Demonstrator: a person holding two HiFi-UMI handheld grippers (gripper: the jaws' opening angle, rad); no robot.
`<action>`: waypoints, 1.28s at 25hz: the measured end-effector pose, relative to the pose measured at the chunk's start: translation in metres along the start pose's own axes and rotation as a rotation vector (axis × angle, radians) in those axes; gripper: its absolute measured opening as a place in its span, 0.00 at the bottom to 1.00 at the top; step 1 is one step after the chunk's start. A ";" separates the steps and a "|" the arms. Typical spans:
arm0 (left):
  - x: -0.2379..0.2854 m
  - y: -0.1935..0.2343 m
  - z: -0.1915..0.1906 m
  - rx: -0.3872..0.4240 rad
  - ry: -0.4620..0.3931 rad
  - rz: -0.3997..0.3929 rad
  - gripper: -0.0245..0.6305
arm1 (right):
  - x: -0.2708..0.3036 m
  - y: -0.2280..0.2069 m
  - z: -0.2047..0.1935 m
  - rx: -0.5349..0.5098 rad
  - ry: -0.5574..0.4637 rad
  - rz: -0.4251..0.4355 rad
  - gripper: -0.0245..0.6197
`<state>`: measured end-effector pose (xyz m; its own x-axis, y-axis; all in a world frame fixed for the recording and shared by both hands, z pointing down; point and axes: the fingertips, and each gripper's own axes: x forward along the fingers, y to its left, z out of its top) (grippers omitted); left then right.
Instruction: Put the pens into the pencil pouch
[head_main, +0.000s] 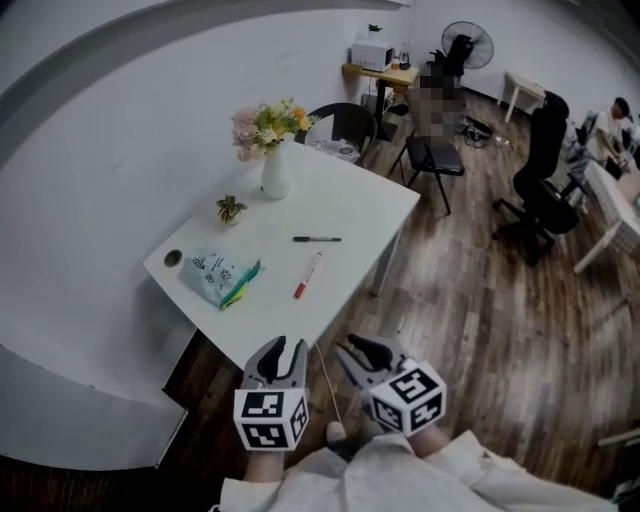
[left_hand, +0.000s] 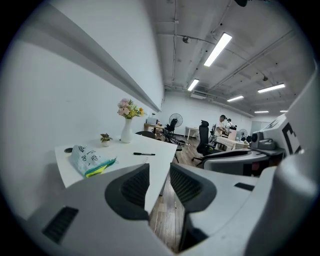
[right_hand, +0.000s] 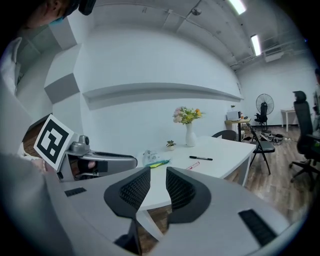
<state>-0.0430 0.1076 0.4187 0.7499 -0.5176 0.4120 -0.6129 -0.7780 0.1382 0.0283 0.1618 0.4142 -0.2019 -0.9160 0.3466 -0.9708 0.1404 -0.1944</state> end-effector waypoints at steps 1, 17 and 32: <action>0.002 0.003 -0.002 -0.005 0.004 -0.002 0.21 | 0.004 0.000 -0.001 0.000 0.004 -0.003 0.16; 0.036 0.051 0.015 -0.091 -0.031 0.036 0.22 | 0.076 -0.034 0.026 -0.020 0.030 0.077 0.16; 0.131 0.108 0.072 -0.130 -0.036 0.188 0.22 | 0.173 -0.104 0.077 -0.118 0.081 0.266 0.16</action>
<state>0.0068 -0.0698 0.4226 0.6264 -0.6634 0.4093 -0.7680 -0.6152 0.1782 0.1042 -0.0403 0.4240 -0.4564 -0.8090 0.3703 -0.8897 0.4188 -0.1816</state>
